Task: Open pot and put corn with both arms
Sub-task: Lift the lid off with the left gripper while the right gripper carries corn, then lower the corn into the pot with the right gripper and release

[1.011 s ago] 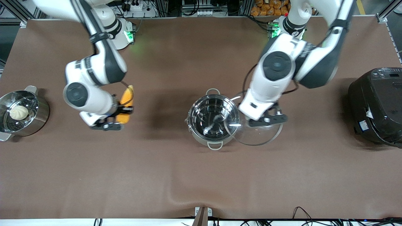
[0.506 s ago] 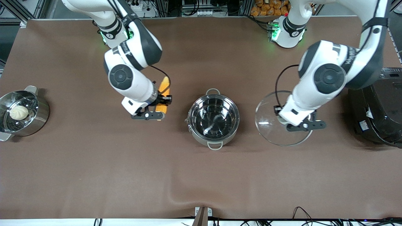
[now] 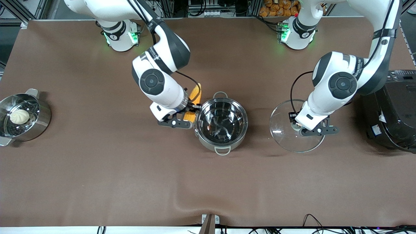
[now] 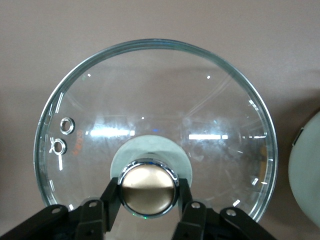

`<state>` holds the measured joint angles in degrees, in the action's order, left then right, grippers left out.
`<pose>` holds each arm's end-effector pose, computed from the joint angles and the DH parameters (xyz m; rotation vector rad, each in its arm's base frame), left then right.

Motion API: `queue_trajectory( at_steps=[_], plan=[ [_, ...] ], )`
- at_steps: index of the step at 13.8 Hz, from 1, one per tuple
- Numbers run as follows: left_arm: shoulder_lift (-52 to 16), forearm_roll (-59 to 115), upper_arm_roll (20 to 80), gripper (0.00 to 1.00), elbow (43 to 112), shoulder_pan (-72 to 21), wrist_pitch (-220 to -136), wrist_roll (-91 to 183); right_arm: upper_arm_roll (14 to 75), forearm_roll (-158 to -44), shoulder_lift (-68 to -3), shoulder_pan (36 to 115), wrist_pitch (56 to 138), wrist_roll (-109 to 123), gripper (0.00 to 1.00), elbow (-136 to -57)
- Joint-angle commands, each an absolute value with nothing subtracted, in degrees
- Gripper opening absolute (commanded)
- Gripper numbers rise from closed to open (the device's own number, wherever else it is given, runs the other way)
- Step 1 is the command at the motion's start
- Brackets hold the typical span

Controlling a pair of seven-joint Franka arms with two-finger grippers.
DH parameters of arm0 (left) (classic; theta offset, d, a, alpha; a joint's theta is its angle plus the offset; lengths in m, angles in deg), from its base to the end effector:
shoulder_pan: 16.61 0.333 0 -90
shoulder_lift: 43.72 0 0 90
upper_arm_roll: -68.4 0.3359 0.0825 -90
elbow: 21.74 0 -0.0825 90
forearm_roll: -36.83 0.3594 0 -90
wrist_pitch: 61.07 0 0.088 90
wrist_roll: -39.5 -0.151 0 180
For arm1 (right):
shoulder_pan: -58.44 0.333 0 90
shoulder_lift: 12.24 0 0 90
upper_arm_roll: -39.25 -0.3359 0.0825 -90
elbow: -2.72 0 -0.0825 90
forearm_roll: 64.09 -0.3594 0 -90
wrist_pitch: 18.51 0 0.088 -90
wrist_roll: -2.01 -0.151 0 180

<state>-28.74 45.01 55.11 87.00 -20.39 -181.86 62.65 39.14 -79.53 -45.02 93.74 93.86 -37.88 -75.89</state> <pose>0.5708 -0.1566 0.3539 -3.0687 -0.0562 0.0286 0.5608 0.4330 0.3706 -2.9137 0.2622 0.2057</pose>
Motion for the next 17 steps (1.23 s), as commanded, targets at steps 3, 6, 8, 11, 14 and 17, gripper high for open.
queue_trajectory(
  at_steps=[3,6,8,11,14,17],
  plan=[
    [-30.11,44.66,54.51,0.0,93.65,-17.76,-190.33,59.99,39.77,-81.93,-51.09,95.79,97.48,-41.76,0.0,-67.24],
    [-28.88,44.66,54.42,0.0,95.42,-16.0,-193.17,59.37,39.86,-84.39,-52.93,96.84,103.98,-41.85,0.0,-67.33],
    [-28.26,44.74,54.6,0.0,97.43,-15.73,-195.7,59.19,39.86,-85.27,-53.81,96.93,106.03,-41.76,0.0,-67.41],
    [-27.38,44.83,54.51,0.0,99.2,-12.84,-197.91,56.39,39.86,-86.76,-55.31,97.72,106.12,-41.67,0.0,-67.68],
    [-26.5,44.75,54.51,0.0,101.12,-11.52,-200.98,54.89,39.86,-86.77,-57.41,98.69,109.97,-41.85,0.0,-67.68],
    [-25.45,44.75,54.51,0.0,101.74,-10.46,-202.13,54.62,39.86,-86.68,-58.82,99.31,112.87,-41.23,0.0,-67.68]
  ],
)
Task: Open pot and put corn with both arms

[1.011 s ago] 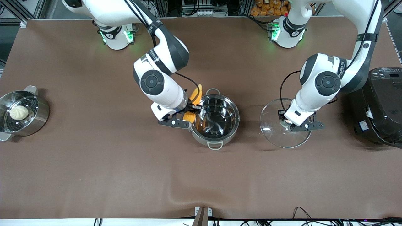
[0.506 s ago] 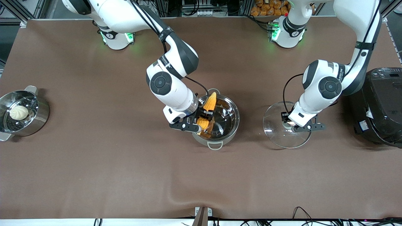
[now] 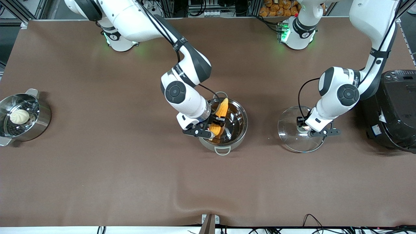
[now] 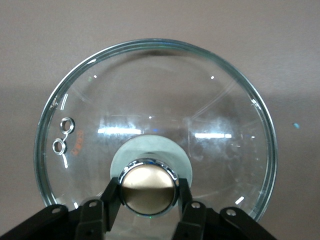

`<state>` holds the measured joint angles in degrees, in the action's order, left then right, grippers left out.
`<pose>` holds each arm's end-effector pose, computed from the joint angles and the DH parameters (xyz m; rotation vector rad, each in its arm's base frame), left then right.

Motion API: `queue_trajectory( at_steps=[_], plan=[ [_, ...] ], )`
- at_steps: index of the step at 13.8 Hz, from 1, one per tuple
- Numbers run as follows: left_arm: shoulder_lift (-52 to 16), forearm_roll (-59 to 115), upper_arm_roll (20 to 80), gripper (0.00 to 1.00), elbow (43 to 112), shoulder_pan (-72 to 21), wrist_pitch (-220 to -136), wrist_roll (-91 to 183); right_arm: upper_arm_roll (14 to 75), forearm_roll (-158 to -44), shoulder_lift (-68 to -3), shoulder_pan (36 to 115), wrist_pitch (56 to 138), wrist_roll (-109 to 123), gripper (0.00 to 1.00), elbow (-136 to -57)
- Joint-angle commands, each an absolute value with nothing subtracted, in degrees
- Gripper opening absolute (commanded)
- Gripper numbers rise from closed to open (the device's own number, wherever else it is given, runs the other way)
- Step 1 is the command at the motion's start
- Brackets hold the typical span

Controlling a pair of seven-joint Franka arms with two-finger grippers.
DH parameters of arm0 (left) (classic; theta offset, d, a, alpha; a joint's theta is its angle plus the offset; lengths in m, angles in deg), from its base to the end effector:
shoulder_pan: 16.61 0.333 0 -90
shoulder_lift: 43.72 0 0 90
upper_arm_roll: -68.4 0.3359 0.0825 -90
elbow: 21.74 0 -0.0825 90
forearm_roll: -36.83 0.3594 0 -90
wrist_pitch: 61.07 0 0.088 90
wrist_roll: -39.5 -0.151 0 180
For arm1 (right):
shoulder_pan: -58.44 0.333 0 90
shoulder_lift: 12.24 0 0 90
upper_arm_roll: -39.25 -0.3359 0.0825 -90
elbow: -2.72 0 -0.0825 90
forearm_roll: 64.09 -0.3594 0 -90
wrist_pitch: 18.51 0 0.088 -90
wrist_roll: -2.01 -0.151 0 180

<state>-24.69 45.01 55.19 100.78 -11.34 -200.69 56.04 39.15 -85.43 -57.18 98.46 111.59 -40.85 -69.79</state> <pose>0.5547 -0.0727 0.2443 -3.1198 -0.0804 0.0272 0.5779 0.5145 0.2956 -2.7408 0.3562 0.0598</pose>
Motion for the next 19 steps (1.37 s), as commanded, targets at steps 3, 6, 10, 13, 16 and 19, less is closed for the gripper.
queue_trajectory(
  at_steps=[3,6,10,13,16,19],
  plan=[
    [-24.66,44.83,54.51,0.0,102.97,-10.46,-204.5,54.62,39.86,-86.68,-58.83,99.31,113.41,-41.49,0.82,-67.68],
    [-24.48,44.74,54.51,0.0,103.24,-10.46,-204.68,54.62,39.86,-86.76,-58.56,99.66,113.5,-42.02,1.0,-67.68],
    [-24.56,44.74,54.6,1.0,102.89,-9.67,-204.51,53.04,39.86,-86.68,-58.04,99.57,112.71,-41.94,1.0,-67.76],
    [-27.45,44.74,54.42,1.0,102.28,-8.88,-202.33,52.95,40.04,-86.68,-56.55,98.79,108.07,-42.02,1.0,-67.76],
    [-33.25,44.74,54.42,1.0,96.76,-8.88,-189.87,50.68,40.3,-86.33,-54.0,96.68,102.18,-42.02,1.0,-67.76],
    [-37.3,44.57,54.68,1.0,89.99,-8.79,-179.23,47.25,40.48,-85.71,-50.84,93.52,95.24,-41.06,1.0,-68.11]
  ],
)
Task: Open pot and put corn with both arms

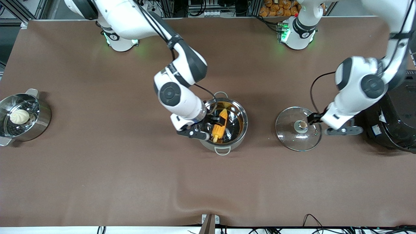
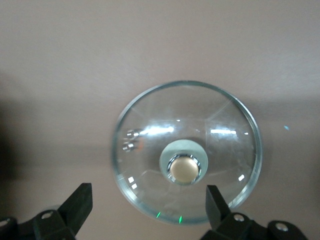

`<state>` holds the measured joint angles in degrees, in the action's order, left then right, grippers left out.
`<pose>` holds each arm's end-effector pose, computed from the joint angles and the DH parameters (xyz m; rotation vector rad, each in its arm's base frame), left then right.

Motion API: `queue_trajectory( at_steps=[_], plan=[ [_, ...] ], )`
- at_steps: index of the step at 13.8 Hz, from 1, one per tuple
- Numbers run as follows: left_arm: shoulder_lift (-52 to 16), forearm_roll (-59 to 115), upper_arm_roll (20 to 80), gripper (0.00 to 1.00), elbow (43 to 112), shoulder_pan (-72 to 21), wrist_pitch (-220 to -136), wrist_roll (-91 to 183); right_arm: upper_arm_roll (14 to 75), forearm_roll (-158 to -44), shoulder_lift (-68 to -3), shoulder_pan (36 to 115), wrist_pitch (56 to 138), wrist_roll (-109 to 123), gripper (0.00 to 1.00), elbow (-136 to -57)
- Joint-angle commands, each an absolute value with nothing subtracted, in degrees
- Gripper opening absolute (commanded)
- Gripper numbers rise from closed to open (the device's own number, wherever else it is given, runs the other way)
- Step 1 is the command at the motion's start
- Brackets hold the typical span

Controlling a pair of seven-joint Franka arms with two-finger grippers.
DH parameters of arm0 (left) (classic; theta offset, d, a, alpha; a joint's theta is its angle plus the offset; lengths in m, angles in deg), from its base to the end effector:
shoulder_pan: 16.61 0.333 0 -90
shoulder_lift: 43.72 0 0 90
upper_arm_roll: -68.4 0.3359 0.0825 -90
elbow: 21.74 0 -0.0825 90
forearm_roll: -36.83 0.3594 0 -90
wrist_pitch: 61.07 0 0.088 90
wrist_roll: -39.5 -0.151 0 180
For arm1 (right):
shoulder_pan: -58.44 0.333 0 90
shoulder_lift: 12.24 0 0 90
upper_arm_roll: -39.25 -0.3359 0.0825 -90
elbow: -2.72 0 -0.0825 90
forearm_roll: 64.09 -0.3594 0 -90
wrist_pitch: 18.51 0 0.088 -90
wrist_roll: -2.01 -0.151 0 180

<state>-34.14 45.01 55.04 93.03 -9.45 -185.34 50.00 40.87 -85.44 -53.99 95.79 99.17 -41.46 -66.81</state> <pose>0.5667 -0.0477 0.3674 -3.0633 0.0030 -0.0245 0.5910 0.4737 0.3403 -2.7909 0.3972 0.1694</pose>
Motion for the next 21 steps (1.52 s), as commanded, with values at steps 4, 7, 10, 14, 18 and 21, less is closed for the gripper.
queue_trajectory(
  at_steps=[4,7,10,14,18,21],
  plan=[
    [-39.06,40.18,55.12,1.0,79.37,-8.7,-164.38,45.14,40.74,-80.44,-40.49,88.78,92.06,-30.01,1.0,-80.82],
    [-39.42,39.91,55.04,1.0,71.89,-8.79,-155.4,44.95,40.83,-79.22,-34.15,84.55,90.57,-22.53,1.0,-89.71],
    [-40.64,39.56,54.43,1.0,67.57,-8.88,-149.5,44.95,40.83,-75.26,-29.57,79.9,90.12,-16.03,1.0,-97.19],
    [-43.98,36.31,54.95,1.0,64.4,-8.7,-144.05,44.69,40.74,-70.61,-23.17,71.73,89.24,-5.92,1.0,-104.4],
    [-44.16,36.31,54.95,1.0,60.8,-8.7,-139.74,44.69,40.21,-66.47,-16.22,63.29,85.56,6.64,1.0,-105.47],
    [-44.86,36.31,54.95,1.0,60.61,-8.0,-138.24,44.78,39.95,-65.14,-12.52,57.49,84.59,15.09,1.0,-104.77]
  ],
)
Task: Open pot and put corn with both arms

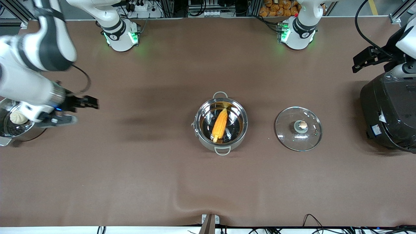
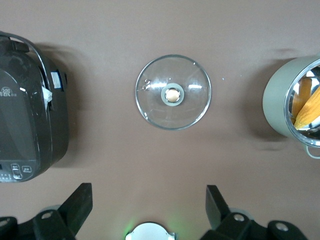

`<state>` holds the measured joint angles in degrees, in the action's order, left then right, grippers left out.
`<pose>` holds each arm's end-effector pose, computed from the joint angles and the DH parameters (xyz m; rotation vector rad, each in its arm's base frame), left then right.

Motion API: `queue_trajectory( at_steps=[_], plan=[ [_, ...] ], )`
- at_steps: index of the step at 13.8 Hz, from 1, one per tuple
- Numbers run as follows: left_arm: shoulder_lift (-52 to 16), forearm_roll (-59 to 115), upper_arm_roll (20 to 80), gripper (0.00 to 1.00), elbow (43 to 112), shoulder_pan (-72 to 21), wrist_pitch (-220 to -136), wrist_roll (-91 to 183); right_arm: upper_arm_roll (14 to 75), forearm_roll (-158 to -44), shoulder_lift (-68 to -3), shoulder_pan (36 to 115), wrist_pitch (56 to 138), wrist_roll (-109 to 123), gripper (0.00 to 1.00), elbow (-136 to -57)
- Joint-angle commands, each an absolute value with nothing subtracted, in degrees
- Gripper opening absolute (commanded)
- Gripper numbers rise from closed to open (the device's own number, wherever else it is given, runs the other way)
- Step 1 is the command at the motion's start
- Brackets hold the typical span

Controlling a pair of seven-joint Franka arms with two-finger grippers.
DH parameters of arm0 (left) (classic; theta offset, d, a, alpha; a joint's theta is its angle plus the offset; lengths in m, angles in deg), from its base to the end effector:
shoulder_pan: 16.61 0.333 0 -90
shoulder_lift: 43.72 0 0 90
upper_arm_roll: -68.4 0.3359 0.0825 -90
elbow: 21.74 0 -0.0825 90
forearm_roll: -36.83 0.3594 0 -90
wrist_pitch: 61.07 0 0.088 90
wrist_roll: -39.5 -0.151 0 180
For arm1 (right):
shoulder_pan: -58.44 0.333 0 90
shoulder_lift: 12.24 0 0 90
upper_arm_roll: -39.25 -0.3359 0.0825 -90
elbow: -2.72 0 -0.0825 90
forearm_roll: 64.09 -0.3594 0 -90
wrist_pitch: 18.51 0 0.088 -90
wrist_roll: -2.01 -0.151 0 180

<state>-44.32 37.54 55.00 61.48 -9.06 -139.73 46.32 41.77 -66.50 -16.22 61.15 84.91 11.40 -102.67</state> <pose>0.4998 -0.0499 0.6409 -3.1175 -0.0297 0.1050 0.5439 0.0076 0.4618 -3.0829 -0.2398 0.1554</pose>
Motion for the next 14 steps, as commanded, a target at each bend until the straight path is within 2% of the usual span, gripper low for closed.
queue_trajectory(
  at_steps=[1,3,9,14],
  plan=[
    [-45.04,36.31,55.12,1.0,60.61,-7.82,-138.24,44.69,39.34,-65.14,-12.51,55.91,81.97,15.37,1.0,-102.5],
    [-45.74,36.31,55.39,1.0,60.7,-7.82,-138.15,44.6,37.14,-65.23,-12.51,53.0,75.13,14.23,1.0,-96.01],
    [-46.71,36.31,55.83,1.0,61.4,-7.82,-136.92,44.6,36.96,-65.58,-10.66,53.87,61.13,7.02,1.0,-85.19],
    [-46.71,36.22,55.83,1.0,61.49,-8.0,-136.83,44.69,37.14,-65.58,-10.31,54.48,61.9,7.11,1.0,-83.93]
  ],
)
